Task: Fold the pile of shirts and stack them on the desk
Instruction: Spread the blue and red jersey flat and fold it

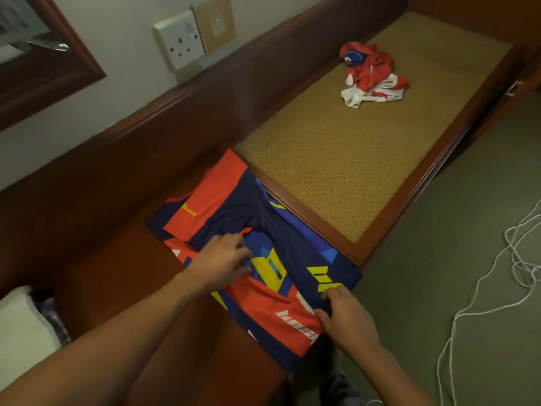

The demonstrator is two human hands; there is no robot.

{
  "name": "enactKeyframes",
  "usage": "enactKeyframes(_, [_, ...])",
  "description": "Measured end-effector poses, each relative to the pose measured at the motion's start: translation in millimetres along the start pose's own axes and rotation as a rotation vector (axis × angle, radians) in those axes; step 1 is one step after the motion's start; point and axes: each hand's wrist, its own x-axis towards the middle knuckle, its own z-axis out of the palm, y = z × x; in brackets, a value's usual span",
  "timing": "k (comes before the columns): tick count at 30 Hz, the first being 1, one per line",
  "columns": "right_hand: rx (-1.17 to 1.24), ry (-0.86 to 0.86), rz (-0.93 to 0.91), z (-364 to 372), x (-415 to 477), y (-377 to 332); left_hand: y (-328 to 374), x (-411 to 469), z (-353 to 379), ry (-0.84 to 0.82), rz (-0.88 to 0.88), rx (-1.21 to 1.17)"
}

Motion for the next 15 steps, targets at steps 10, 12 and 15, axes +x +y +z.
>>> enactKeyframes(10, [0.063, 0.133, 0.006, -22.0, -2.5, -8.2, 65.3, -23.3, 38.1, 0.195, -0.093, -0.185])
enactKeyframes(12, [0.047, 0.034, -0.053, -20.3, -3.9, -6.8, 74.1, -24.8, 45.8, 0.244, -0.114, -0.146])
enactKeyframes(15, [-0.010, -0.062, -0.115, -19.4, 3.7, -7.8, 76.8, -27.9, 54.4, 0.283, -0.184, -0.127])
